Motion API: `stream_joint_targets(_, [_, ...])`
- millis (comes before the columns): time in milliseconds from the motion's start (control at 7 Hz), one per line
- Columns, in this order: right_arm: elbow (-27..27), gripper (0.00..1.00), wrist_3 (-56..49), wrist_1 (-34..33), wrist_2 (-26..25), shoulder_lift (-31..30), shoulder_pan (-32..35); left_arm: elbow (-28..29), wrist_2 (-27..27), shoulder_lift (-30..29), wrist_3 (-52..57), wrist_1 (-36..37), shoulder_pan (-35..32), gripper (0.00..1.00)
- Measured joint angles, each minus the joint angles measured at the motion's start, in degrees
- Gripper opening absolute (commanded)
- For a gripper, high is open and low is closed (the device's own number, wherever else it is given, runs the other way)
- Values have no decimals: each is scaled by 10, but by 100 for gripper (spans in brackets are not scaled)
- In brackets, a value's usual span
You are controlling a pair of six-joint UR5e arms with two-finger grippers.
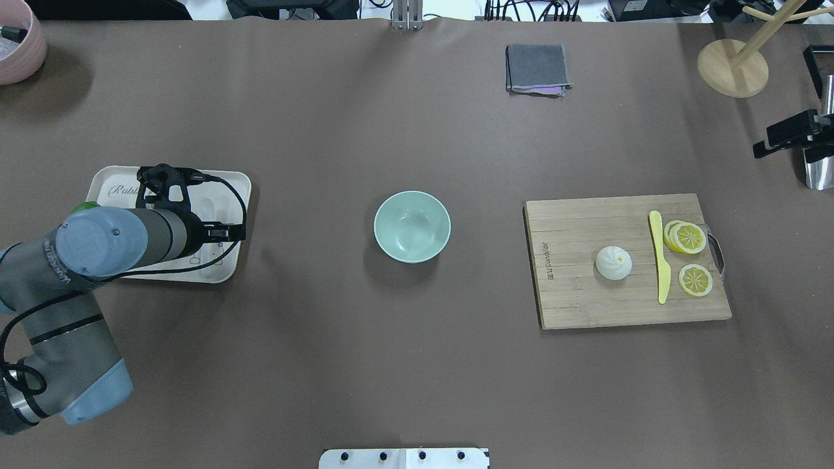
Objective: Put spoon and bun in bowl
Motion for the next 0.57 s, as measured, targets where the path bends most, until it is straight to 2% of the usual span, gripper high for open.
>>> stream_joint_targets(286, [3,100,27,0,-2,15,-18,0,-1,7,2,-1,2,53])
stream_joint_targets(571, [12,100,53,1,-8,20,-34,-1,-1,13,4,-1,2,53])
